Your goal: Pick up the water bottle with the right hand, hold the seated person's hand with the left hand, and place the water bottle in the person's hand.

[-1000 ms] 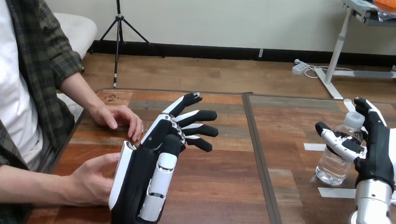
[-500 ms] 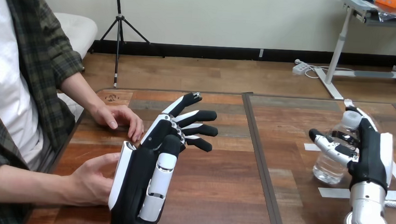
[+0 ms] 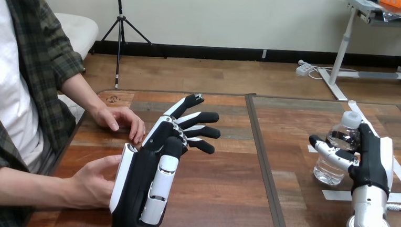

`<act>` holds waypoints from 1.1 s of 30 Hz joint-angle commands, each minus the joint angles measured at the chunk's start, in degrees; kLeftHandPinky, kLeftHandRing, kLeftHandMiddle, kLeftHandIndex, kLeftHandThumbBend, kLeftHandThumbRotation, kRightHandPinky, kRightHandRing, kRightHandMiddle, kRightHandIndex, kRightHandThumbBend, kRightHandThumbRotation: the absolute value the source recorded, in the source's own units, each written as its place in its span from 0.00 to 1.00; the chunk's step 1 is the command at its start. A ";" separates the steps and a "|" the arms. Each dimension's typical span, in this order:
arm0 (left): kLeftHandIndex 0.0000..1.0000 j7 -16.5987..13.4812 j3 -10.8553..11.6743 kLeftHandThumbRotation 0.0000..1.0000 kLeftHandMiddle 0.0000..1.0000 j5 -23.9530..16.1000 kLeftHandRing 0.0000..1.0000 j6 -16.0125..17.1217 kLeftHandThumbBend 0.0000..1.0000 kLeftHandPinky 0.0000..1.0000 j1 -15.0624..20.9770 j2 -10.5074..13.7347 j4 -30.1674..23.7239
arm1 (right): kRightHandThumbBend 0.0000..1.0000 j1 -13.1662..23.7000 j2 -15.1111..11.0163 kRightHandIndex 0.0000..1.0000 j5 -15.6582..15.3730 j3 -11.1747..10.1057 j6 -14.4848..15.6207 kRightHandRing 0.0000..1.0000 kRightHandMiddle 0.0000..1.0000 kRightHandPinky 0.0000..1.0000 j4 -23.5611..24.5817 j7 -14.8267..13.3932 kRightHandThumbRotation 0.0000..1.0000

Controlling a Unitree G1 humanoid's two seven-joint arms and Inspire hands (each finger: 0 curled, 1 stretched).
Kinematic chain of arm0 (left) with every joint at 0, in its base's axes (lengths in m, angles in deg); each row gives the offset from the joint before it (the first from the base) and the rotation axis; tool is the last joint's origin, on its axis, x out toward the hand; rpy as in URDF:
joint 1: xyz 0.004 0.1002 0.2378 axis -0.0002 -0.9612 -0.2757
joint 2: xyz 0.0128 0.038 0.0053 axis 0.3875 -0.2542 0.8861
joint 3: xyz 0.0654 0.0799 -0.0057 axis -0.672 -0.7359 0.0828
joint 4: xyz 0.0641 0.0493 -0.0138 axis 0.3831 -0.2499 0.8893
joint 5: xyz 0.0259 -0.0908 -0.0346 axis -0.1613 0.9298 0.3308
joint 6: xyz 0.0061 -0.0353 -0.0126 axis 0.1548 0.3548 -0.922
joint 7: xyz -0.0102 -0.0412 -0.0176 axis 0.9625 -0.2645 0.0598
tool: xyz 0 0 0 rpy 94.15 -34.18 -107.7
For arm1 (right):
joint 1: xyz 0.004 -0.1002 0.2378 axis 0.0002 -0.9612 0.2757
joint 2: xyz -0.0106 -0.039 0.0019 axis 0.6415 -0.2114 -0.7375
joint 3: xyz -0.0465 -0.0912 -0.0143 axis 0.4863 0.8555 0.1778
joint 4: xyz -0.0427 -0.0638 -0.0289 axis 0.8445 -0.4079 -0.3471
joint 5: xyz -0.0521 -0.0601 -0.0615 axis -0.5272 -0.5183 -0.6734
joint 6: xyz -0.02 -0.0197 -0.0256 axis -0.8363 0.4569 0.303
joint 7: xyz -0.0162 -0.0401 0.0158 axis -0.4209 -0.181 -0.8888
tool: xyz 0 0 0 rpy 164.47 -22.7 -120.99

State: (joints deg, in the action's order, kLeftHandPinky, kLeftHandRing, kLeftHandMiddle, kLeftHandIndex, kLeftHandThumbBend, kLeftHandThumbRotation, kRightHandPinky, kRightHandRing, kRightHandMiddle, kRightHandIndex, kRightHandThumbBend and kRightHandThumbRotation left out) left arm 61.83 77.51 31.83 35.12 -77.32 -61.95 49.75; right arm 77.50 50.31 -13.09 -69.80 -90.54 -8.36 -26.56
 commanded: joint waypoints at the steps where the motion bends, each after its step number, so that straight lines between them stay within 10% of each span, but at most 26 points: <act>1: 0.84 0.12 0.46 1.00 0.73 0.29 0.66 0.61 0.32 0.54 1.65 -0.46 -1.12 | 0.69 5.19 -1.27 0.87 0.56 0.14 0.23 0.90 0.90 0.88 -0.21 0.63 0.00; 33: 0.84 0.28 0.51 1.00 0.73 0.27 0.66 0.27 0.35 0.54 1.66 -0.32 -1.12 | 0.72 6.17 0.47 0.85 3.50 -0.86 -0.34 0.85 0.86 0.82 -1.75 1.06 0.00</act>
State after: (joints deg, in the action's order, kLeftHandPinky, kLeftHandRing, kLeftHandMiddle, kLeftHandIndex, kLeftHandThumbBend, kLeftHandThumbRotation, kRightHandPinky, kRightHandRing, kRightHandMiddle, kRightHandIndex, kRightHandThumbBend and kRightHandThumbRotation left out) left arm 61.98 77.51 31.86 35.12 -77.41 -61.92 49.74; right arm 77.68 50.52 -10.70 -69.85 -89.66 -9.69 -25.01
